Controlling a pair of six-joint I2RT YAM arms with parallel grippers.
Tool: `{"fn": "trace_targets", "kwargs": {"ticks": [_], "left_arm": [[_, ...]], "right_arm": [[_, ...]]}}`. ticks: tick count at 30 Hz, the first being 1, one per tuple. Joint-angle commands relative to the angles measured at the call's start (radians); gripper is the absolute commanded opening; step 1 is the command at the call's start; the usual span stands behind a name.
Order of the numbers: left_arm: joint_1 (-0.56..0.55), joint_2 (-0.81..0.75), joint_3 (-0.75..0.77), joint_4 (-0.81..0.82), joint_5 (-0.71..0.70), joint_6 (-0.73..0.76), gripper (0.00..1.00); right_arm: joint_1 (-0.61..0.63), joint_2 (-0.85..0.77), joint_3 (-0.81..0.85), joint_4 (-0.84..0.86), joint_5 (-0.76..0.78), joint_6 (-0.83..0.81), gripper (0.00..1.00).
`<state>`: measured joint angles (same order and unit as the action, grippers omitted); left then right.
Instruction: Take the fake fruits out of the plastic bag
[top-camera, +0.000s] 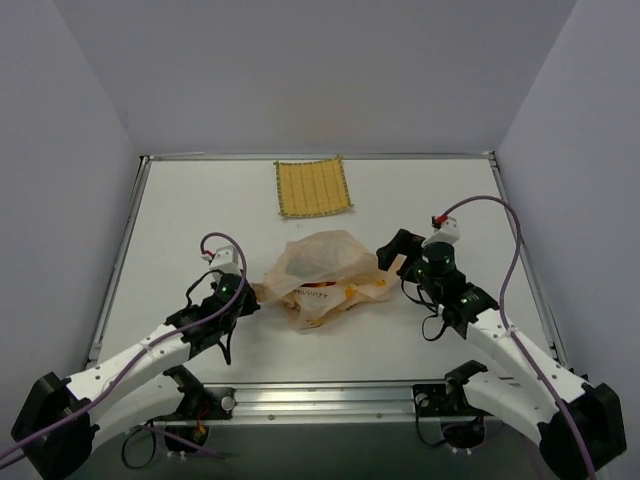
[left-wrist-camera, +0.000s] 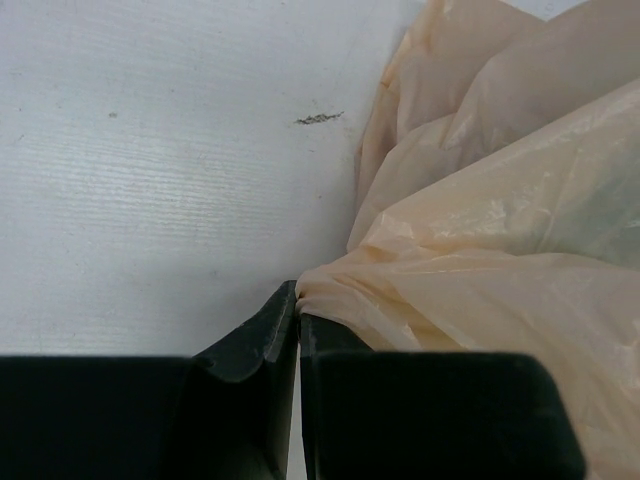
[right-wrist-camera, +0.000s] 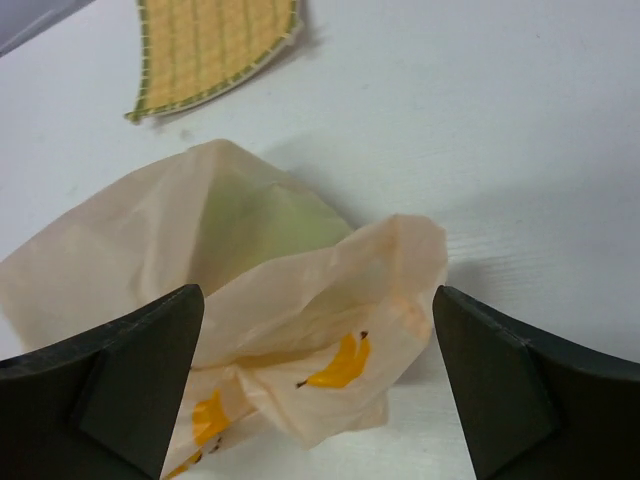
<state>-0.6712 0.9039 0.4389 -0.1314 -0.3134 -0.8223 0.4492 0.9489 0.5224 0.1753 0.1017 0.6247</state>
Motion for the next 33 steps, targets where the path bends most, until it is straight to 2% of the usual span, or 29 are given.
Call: {"fn": "trace_targets", "kwargs": {"ticks": [1,3,4,5,7,8,9,11,12,16,21,24,27,33], "left_arm": [[-0.021,-0.017,0.032,-0.033,-0.004,0.000,0.02],[-0.031,-0.016,0.037,-0.030,-0.004,-0.005,0.02],[-0.031,-0.014,0.038,-0.028,-0.006,-0.006,0.02],[-0.044,-0.013,0.040,-0.024,-0.010,-0.006,0.02],[-0.053,-0.008,0.050,-0.022,-0.024,-0.005,0.02],[-0.057,-0.008,0.052,-0.020,-0.026,-0.003,0.02],[-0.059,-0.004,0.055,-0.020,-0.027,-0.003,0.02],[-0.064,-0.003,0.063,-0.019,-0.030,0.000,0.02],[-0.065,-0.003,0.064,-0.022,-0.032,0.003,0.02],[-0.073,-0.016,0.066,-0.042,-0.046,0.009,0.02],[-0.077,-0.031,0.060,-0.050,-0.049,0.020,0.02],[-0.079,-0.034,0.047,-0.040,-0.039,0.025,0.02],[-0.080,-0.030,0.038,-0.031,-0.035,0.025,0.02],[-0.082,-0.051,0.037,-0.063,-0.044,0.037,0.02]], "right_arm": [[0.057,-0.134,0.062,-0.236,0.050,-0.059,0.96],[0.097,-0.211,0.102,-0.305,0.065,-0.059,0.97],[0.109,-0.229,0.117,-0.319,0.069,-0.059,0.94],[0.120,-0.242,0.131,-0.329,0.047,-0.068,0.66],[0.160,-0.239,0.165,-0.316,-0.014,-0.080,0.30],[0.177,-0.219,0.175,-0.309,-0.037,-0.080,0.06],[0.230,-0.164,0.179,-0.278,-0.069,-0.086,0.02],[0.308,-0.095,0.180,-0.232,-0.042,-0.085,0.00],[0.397,-0.022,0.185,-0.215,0.017,-0.086,0.00],[0.546,0.149,0.231,-0.128,0.142,-0.103,0.00],[0.582,0.327,0.258,-0.001,0.139,-0.092,0.00],[0.585,0.402,0.263,0.053,0.188,-0.091,0.00],[0.585,0.442,0.283,0.113,0.286,-0.109,0.00],[0.586,0.517,0.344,0.155,0.331,-0.152,0.00]]}}
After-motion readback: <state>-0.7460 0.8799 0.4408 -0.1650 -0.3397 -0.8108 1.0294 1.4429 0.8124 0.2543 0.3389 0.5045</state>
